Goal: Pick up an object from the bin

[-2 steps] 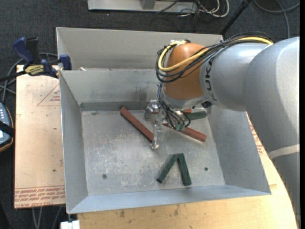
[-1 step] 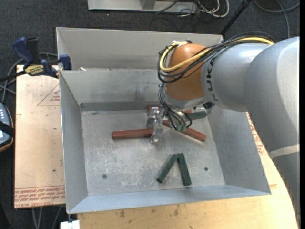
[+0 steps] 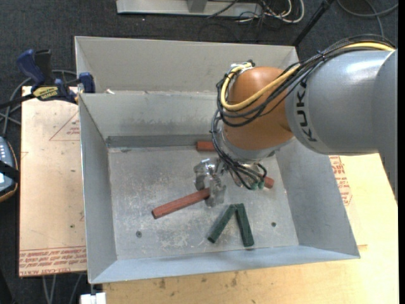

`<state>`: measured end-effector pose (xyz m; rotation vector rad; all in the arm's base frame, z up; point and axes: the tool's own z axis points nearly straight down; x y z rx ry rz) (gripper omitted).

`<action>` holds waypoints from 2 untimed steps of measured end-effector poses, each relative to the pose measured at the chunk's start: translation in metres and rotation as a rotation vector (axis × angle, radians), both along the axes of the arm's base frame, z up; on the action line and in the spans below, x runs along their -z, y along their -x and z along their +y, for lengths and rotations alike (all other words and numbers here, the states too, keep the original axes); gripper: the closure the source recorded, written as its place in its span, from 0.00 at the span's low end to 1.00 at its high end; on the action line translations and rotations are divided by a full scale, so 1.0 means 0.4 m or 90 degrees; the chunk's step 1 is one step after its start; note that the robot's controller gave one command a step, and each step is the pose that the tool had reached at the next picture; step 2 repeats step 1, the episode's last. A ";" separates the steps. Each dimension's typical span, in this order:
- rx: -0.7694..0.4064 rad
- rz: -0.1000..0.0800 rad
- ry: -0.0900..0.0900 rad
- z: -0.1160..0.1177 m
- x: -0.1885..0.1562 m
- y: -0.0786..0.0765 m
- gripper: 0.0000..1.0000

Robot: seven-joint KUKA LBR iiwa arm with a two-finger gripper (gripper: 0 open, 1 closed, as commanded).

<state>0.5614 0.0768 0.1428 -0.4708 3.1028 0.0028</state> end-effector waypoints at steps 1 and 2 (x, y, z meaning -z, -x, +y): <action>-0.342 -0.005 0.001 0.040 -0.219 -0.080 1.00; -0.342 -0.005 0.001 0.040 -0.219 -0.080 1.00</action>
Offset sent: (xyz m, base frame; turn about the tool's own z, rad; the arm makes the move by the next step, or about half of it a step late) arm 0.0300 0.0147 0.0854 -0.5393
